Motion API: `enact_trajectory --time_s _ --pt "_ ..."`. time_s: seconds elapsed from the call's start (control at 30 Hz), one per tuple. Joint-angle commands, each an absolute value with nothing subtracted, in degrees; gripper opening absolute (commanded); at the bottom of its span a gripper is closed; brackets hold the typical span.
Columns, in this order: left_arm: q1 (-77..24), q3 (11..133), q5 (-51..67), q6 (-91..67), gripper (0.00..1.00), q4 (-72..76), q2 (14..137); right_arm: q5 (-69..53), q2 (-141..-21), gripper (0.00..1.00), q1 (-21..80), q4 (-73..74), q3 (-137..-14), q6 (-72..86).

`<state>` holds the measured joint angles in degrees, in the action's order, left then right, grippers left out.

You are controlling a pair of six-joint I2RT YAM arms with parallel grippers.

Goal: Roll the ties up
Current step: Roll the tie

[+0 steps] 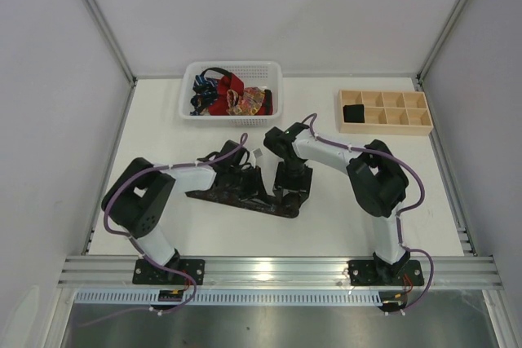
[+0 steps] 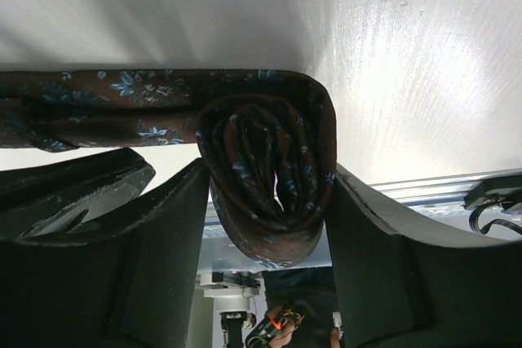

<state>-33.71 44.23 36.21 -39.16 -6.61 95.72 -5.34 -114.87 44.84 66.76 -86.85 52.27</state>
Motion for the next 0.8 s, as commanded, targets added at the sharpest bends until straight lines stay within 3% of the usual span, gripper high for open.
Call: enact_trajectory --time_s 0.0,0.1,0.23,0.57,0.77 --pt "-33.22 46.49 39.2 -40.78 0.17 -3.43 96.68 -5.36 -112.86 0.66 45.09 66.01 -85.87 52.29" --pt "-33.31 46.76 39.64 -41.22 0.17 -3.08 97.03 -5.36 -112.5 0.68 45.0 65.83 -85.52 52.12" --pt "-33.31 46.76 40.25 -41.75 0.17 -2.37 97.47 -5.63 -112.59 0.65 45.09 65.65 -85.34 52.12" --pt "-33.31 46.41 40.08 -41.66 0.17 -2.03 97.29 -4.22 -113.91 0.47 45.09 67.76 -86.31 50.89" --pt "-33.22 46.23 40.17 -41.49 0.17 -2.11 97.38 -1.95 -114.43 0.31 45.44 69.51 -87.36 50.54"
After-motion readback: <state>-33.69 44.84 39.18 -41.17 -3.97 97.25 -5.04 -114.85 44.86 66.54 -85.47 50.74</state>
